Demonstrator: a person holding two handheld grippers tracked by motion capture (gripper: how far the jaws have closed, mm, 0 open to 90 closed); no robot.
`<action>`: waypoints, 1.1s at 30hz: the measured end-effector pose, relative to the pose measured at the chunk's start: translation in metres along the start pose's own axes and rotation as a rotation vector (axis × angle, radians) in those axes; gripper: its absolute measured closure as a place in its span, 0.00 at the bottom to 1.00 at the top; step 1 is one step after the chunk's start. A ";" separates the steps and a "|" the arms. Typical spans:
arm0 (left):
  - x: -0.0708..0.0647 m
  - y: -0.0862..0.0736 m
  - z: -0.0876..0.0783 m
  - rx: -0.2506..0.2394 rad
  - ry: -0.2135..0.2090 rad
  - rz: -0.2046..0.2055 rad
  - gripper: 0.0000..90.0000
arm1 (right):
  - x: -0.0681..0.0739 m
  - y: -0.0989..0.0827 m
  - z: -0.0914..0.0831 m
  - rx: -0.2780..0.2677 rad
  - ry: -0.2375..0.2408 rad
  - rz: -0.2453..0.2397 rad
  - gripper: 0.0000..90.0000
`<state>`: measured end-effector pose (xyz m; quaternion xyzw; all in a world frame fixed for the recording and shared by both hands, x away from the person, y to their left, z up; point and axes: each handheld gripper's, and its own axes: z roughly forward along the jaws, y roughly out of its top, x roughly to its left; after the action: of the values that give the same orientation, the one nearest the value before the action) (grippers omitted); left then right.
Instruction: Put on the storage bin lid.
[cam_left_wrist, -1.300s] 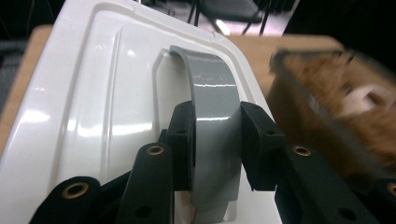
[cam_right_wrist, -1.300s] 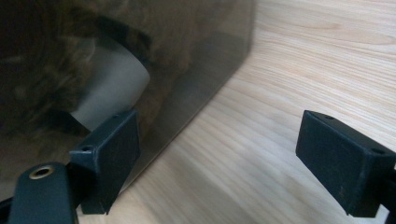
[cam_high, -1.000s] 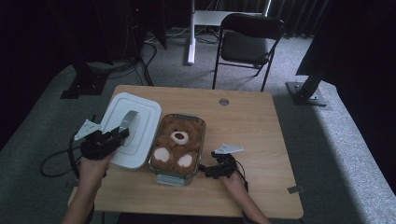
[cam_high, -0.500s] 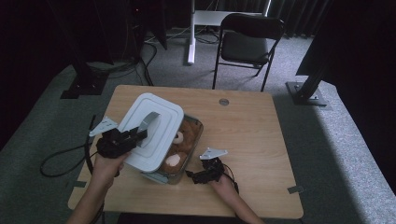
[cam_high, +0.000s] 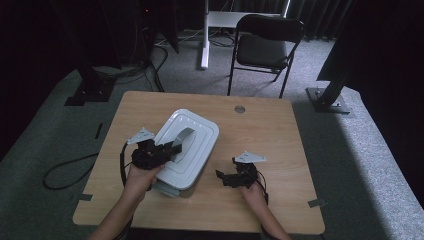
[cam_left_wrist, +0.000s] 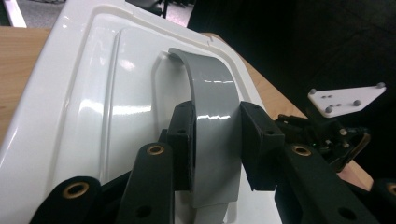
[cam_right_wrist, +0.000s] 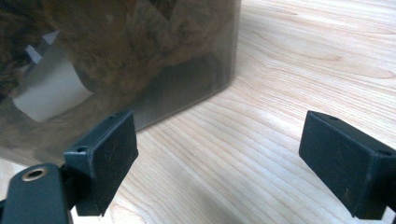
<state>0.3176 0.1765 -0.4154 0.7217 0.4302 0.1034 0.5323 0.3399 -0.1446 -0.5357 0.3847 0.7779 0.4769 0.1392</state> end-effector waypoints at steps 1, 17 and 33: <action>0.000 -0.001 0.002 0.002 -0.005 -0.017 0.76 | 0.000 0.000 -0.001 -0.003 -0.003 -0.001 0.12; 0.003 -0.019 0.011 -0.001 0.029 -0.049 0.76 | -0.001 -0.001 0.000 0.002 0.001 0.002 0.12; 0.003 -0.014 0.004 -0.010 0.015 -0.043 0.70 | -0.004 0.000 -0.004 -0.008 -0.001 0.011 0.12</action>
<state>0.3145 0.1772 -0.4297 0.7088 0.4492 0.0997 0.5347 0.3405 -0.1504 -0.5348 0.3889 0.7737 0.4805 0.1385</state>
